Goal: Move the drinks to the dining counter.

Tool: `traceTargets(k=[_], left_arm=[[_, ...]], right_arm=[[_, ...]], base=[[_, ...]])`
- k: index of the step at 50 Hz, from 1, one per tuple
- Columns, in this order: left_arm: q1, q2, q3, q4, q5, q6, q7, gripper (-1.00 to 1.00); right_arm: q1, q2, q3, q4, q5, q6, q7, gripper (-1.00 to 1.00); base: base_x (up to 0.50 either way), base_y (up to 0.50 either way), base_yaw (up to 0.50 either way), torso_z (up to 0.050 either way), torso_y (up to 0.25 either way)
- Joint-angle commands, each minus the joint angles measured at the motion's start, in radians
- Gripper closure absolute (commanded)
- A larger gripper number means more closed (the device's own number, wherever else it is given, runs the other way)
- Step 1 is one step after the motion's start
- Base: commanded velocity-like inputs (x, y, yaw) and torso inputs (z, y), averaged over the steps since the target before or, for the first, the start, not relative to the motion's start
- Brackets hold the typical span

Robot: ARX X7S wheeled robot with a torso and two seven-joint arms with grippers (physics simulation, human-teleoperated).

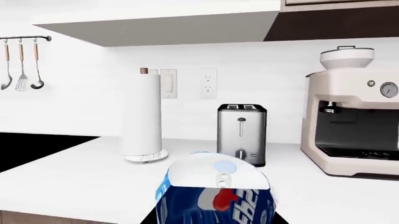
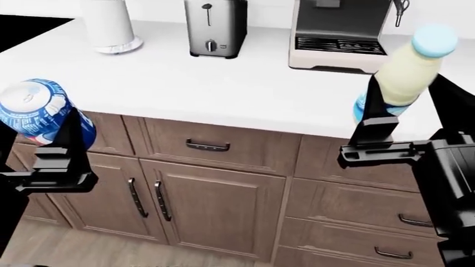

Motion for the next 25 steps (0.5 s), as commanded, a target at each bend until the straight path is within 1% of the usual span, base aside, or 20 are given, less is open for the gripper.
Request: traceTargets(k=[1, 25], left_arm=[[-0.002, 0.000, 0.006, 0.002, 0.000, -0.008, -0.002, 1.00], [-0.004, 0.000, 0.011, -0.004, -0.009, -0.008, -0.003, 1.00]], right_arm=[[0.012, 0.003, 0.012, -0.006, -0.011, 0.012, -0.003, 1.00], [0.044, -0.011, -0.008, 0.005, -0.006, 0.031, -0.002, 1.00]], base=[[0.10, 0.02, 0.50, 0.000, 0.000], [0.10, 0.02, 0.50, 0.000, 0.001]])
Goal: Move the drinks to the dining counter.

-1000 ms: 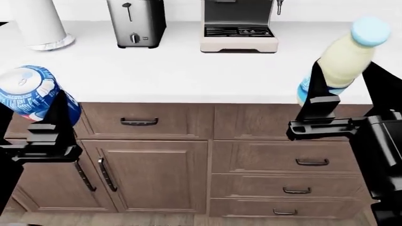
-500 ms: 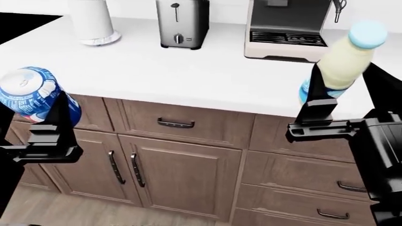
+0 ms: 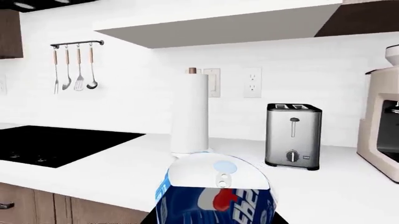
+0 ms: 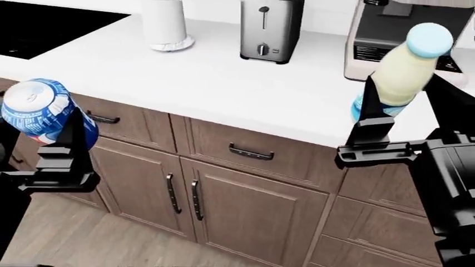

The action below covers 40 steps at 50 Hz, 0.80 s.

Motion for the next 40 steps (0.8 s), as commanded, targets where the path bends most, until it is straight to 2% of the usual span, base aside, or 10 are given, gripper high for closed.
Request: traceTargets(k=[1, 40], left_arm=[[-0.003, 0.000, 0.003, -0.001, -0.007, -0.008, -0.003, 1.00], [0.008, 0.000, 0.006, 0.006, -0.013, -0.008, -0.010, 1.00]], right_arm=[[0.021, -0.005, 0.008, 0.002, -0.014, 0.016, -0.005, 1.00], [0.007, 0.007, 0.005, -0.005, -0.019, 0.007, -0.007, 1.00]], base=[[0.09, 0.03, 0.50, 0.000, 0.000], [0.09, 0.04, 0.50, 0.000, 0.001]])
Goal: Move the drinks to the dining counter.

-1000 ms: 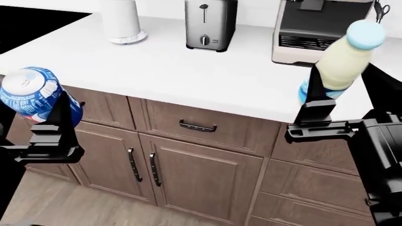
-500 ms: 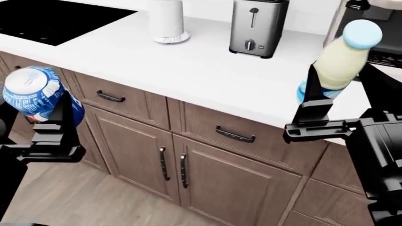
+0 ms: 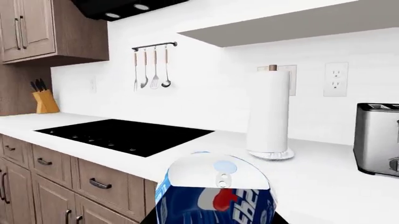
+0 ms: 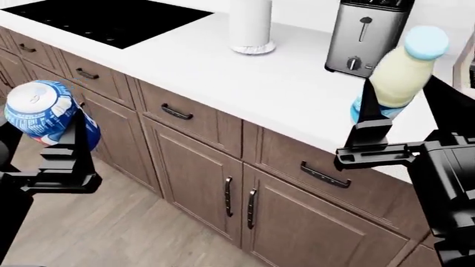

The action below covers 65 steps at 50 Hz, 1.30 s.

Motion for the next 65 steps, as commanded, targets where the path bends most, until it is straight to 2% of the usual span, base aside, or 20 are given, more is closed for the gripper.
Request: traceTargets(k=[1, 65], left_arm=[[0.000, 0.000, 0.002, 0.004, -0.005, -0.008, -0.005, 1.00], [0.019, 0.000, 0.003, 0.015, -0.060, -0.008, -0.057, 1.00]], right_arm=[[0.006, 0.003, 0.015, -0.003, -0.016, 0.007, -0.006, 1.00], [0.002, 0.008, -0.002, -0.007, -0.028, 0.002, -0.011, 1.00]], base=[[0.08, 0.05, 0.50, 0.000, 0.000], [0.07, 0.07, 0.50, 0.000, 0.001]])
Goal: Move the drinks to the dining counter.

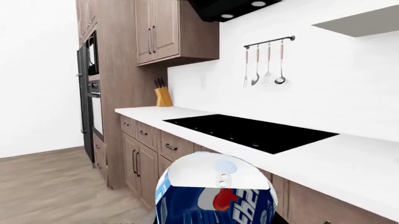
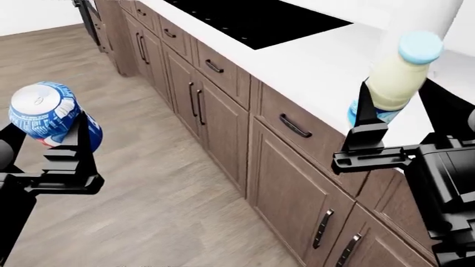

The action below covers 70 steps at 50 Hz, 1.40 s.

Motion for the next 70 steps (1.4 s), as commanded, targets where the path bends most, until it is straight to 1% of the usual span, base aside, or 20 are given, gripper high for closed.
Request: traceTargets(k=[1, 9, 17, 65, 70], left_arm=[[-0.002, 0.000, 0.002, 0.003, -0.006, -0.007, -0.006, 1.00], [-0.006, 0.000, 0.004, 0.000, -0.002, -0.007, -0.001, 1.00], [-0.003, 0.000, 0.007, 0.003, -0.029, -0.007, -0.027, 1.00], [0.005, 0.000, 0.010, 0.006, -0.026, -0.007, -0.024, 1.00], [0.008, 0.000, 0.013, 0.005, -0.060, -0.007, -0.055, 1.00]], right_arm=[[0.007, 0.004, 0.016, -0.003, -0.015, 0.007, -0.003, 1.00], [0.021, -0.007, 0.005, 0.004, -0.017, 0.017, -0.008, 1.00], [0.039, -0.013, -0.001, 0.008, -0.011, 0.025, -0.009, 1.00], [0.022, 0.005, -0.003, -0.001, -0.019, 0.009, -0.013, 1.00], [0.036, -0.004, -0.010, 0.004, -0.017, 0.017, -0.016, 1.00]], base=[[0.05, 0.08, 0.50, 0.000, 0.000], [0.05, 0.08, 0.50, 0.001, 0.001], [0.05, 0.09, 0.50, 0.000, 0.001], [0.03, 0.09, 0.50, 0.000, 0.001], [0.02, 0.10, 0.50, 0.000, 0.002]])
